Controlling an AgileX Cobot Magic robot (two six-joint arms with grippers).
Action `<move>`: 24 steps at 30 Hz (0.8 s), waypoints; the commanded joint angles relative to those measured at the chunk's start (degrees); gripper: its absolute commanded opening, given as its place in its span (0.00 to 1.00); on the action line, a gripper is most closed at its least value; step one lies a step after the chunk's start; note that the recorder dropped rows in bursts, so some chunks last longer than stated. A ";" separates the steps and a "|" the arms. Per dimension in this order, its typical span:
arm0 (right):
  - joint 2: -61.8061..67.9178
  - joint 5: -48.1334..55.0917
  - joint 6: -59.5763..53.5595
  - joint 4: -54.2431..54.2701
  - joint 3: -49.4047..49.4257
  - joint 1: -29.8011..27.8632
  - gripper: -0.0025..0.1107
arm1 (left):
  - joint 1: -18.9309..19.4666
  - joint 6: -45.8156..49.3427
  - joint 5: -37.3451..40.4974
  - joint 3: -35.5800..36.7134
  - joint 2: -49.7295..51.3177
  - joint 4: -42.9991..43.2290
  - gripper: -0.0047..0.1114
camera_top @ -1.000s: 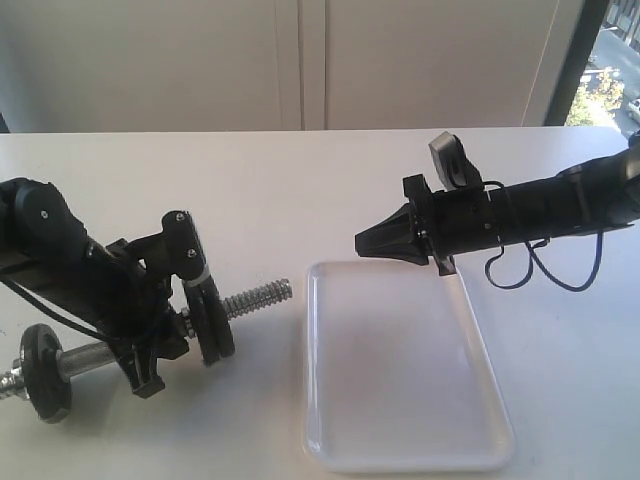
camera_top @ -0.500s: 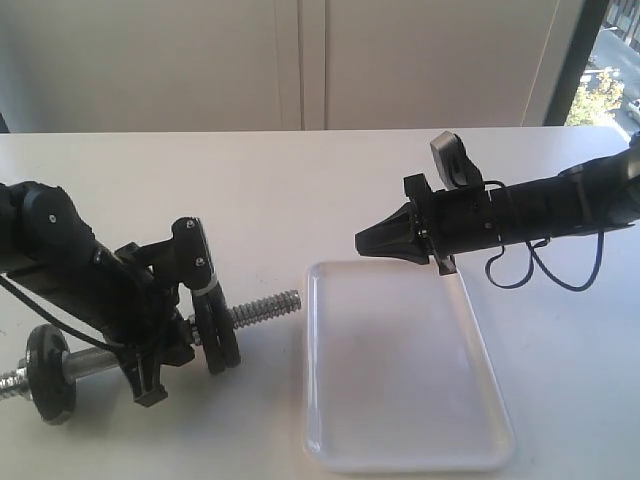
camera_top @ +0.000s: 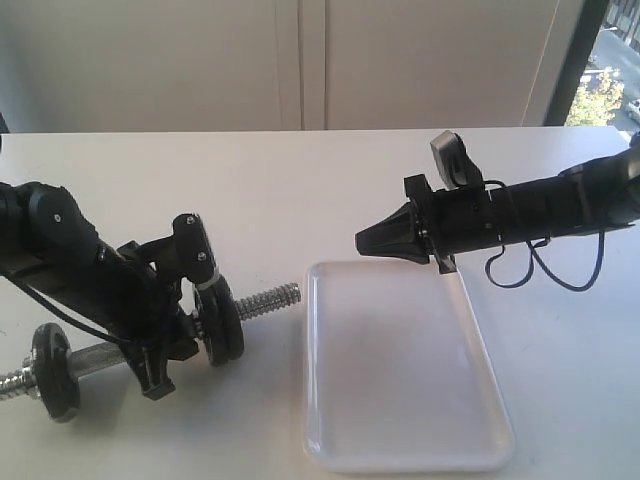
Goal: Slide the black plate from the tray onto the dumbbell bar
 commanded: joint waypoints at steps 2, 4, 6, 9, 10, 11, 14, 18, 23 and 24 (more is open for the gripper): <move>-2.31 0.60 -0.94 0.59 -0.04 -0.19 0.02 | -0.31 -0.30 -0.95 -0.96 -0.47 -2.41 0.36; -3.66 0.60 -0.94 0.59 -0.04 -0.19 0.02 | -0.31 -0.30 -0.82 -0.96 -0.47 -2.41 0.36; -5.19 0.60 -1.07 0.59 -0.04 -0.19 0.02 | -0.31 -0.30 -0.82 -0.96 -0.47 -2.41 0.36; -8.20 0.60 -1.23 0.59 -0.04 -0.19 0.02 | -0.31 -0.30 -0.69 -0.96 -0.47 -2.41 0.37; -9.27 0.60 -1.23 0.59 -0.04 -0.19 0.02 | -0.31 -0.30 -0.56 -0.96 -0.47 -2.41 0.38; -10.29 0.60 -1.23 0.59 -0.04 -0.19 0.02 | -0.31 -0.30 -0.56 -0.96 -0.47 -2.41 0.39; -12.88 0.60 -1.23 0.59 -0.04 -0.19 0.02 | -0.31 -0.30 -0.20 -0.96 -0.47 -2.41 0.48; -17.60 0.60 -1.23 0.59 -0.04 -0.19 0.02 | -0.31 -0.30 -0.09 -0.96 -0.47 -2.41 0.55; -21.53 0.60 -0.88 0.59 -0.04 -0.19 0.02 | -0.31 -0.30 -0.09 -0.96 -0.47 -2.41 0.55; -21.90 0.60 -0.88 0.59 -0.04 -0.19 0.02 | -0.31 -0.30 -0.09 -0.96 -0.47 -2.41 0.55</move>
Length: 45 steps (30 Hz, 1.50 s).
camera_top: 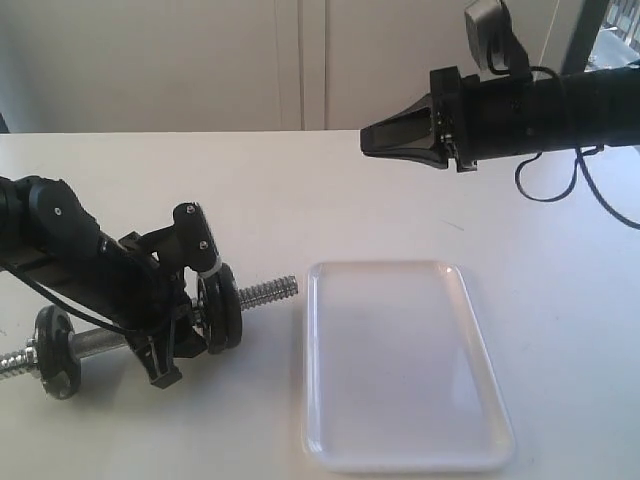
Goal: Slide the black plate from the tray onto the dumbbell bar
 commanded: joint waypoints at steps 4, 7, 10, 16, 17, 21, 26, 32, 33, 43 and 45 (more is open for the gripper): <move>-4.69 0.39 -1.23 0.47 -0.04 -0.19 0.02 | -0.31 -0.41 1.11 -0.24 -0.59 -1.05 0.55; -8.29 0.39 -3.59 -0.91 0.10 -0.19 0.02 | -0.31 -0.41 1.11 -0.24 -0.59 -1.05 0.55; -14.91 -3.50 -4.54 -4.67 2.14 -0.19 0.02 | -0.31 -0.41 1.00 -0.24 -0.59 -1.05 0.55; -28.80 -16.04 -4.69 -10.73 7.80 -0.19 0.02 | -0.31 -0.41 1.00 -0.24 -0.59 -1.05 0.55; -31.66 -17.77 -4.69 -11.62 8.67 -0.19 0.02 | -0.31 -0.41 1.00 -0.24 -0.59 -1.05 0.55; -43.92 -22.16 -4.00 -16.80 13.37 -0.19 0.02 | -0.31 -0.41 1.00 -0.24 -0.59 -1.05 0.55; -61.53 -30.82 5.80 -32.02 20.20 -0.19 0.02 | -0.31 -0.41 0.90 -0.24 -0.59 -1.05 0.55; -82.76 -35.13 24.14 -50.27 26.04 -0.19 0.02 | -0.31 -0.41 0.53 -0.24 -0.59 -1.05 0.55; -85.93 -35.52 27.42 -52.77 26.86 -0.19 0.02 | -0.31 -0.41 0.53 -0.24 -0.59 -1.05 0.55; -95.24 -36.21 35.54 -58.93 35.13 -0.07 0.02 | -0.31 -0.41 0.95 -0.24 -0.59 -1.05 0.55; -95.24 -36.79 35.54 -58.93 36.51 -0.07 0.02 | -0.31 -0.54 0.97 -0.24 -0.59 -1.05 0.55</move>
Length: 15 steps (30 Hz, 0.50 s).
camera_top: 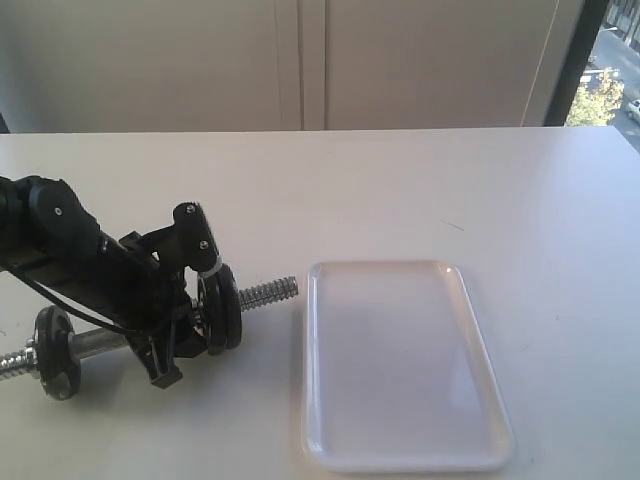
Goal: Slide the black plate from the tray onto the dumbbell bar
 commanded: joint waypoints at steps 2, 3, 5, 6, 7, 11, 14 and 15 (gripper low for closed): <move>-0.41 -1.68 0.63 -0.69 3.41 -0.07 0.02 | -0.31 -0.46 1.14 -0.24 -0.59 -1.05 0.55; -0.53 -2.18 0.63 -0.69 3.66 -0.07 0.02 | -0.31 -0.46 1.14 -0.24 -0.59 -1.05 0.55; -0.53 -2.36 0.63 -0.69 3.66 -0.07 0.02 | -0.31 -0.46 1.30 -0.24 -0.59 -1.05 0.58; -0.53 -2.51 0.63 -0.69 3.66 0.07 0.02 | -0.31 -0.46 1.64 -0.24 -0.59 -1.05 0.60; -0.53 -2.78 0.63 -0.69 3.66 0.37 0.02 | -0.31 -0.46 1.95 -0.24 -0.59 -1.05 0.62; -0.53 -3.15 0.63 -0.69 3.66 1.68 0.02 | -0.31 -0.46 2.40 -0.24 -0.59 -1.05 0.70; -0.53 -3.26 0.63 -0.91 3.66 2.38 0.02 | -0.31 -0.46 2.40 -0.24 -0.59 -0.94 0.70; -0.53 -3.26 0.63 -1.00 3.66 2.65 0.02 | -0.31 -0.46 2.40 -0.24 -0.59 -0.94 0.70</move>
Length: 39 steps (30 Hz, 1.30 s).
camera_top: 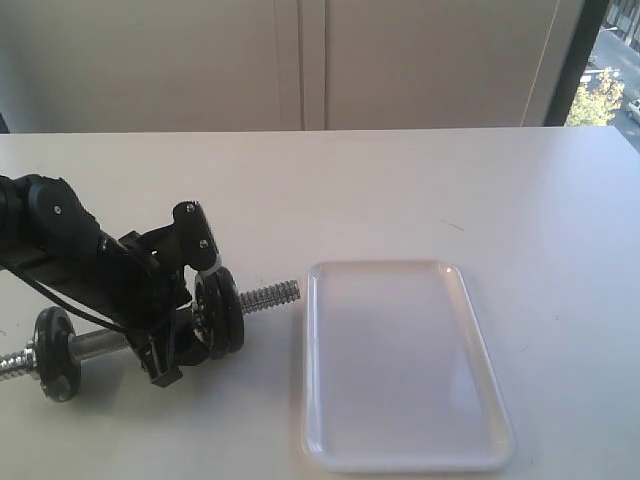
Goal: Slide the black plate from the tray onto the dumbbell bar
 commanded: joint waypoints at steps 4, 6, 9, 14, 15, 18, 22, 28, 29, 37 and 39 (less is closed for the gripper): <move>-0.27 -0.96 0.29 -0.64 0.41 1.00 0.02 | -0.31 -0.33 2.06 -0.11 -0.59 -0.37 0.70; -0.27 -0.96 0.29 -0.64 0.41 1.00 0.02 | -0.31 -0.33 2.18 -0.11 -0.59 0.82 0.70; -0.27 -0.96 0.29 -0.64 0.41 1.00 0.02 | -0.31 -0.33 2.26 -0.11 -0.59 1.25 0.70; -0.27 -0.96 0.29 -0.64 0.41 1.00 0.02 | -0.31 -0.33 2.84 -0.11 -0.59 2.16 0.70; -0.27 -0.96 0.29 -0.64 0.41 1.00 0.02 | -0.31 -0.33 3.23 -0.11 -0.59 2.61 0.70; -0.27 -0.96 0.29 -0.76 0.41 1.00 0.02 | -0.31 -0.33 3.75 -0.11 -0.59 4.24 0.70; -0.27 -0.96 0.29 -0.89 0.41 1.00 0.02 | -0.31 -0.44 3.75 -0.11 -0.59 4.23 0.70; -0.27 -0.96 0.29 -0.89 0.41 1.00 0.02 | -0.19 -0.42 3.75 -0.11 -0.59 4.64 0.70; -0.27 -0.96 0.29 -0.89 0.41 1.00 0.02 | -0.19 -0.42 3.75 -0.11 -0.59 4.64 0.70; -0.27 -0.96 0.16 -0.89 0.41 1.00 0.02 | -0.19 -0.42 3.75 -0.11 -0.59 4.64 0.70; -0.27 -0.96 0.16 -0.89 0.41 1.00 0.02 | -0.19 -0.42 3.75 -0.11 -0.59 4.64 0.70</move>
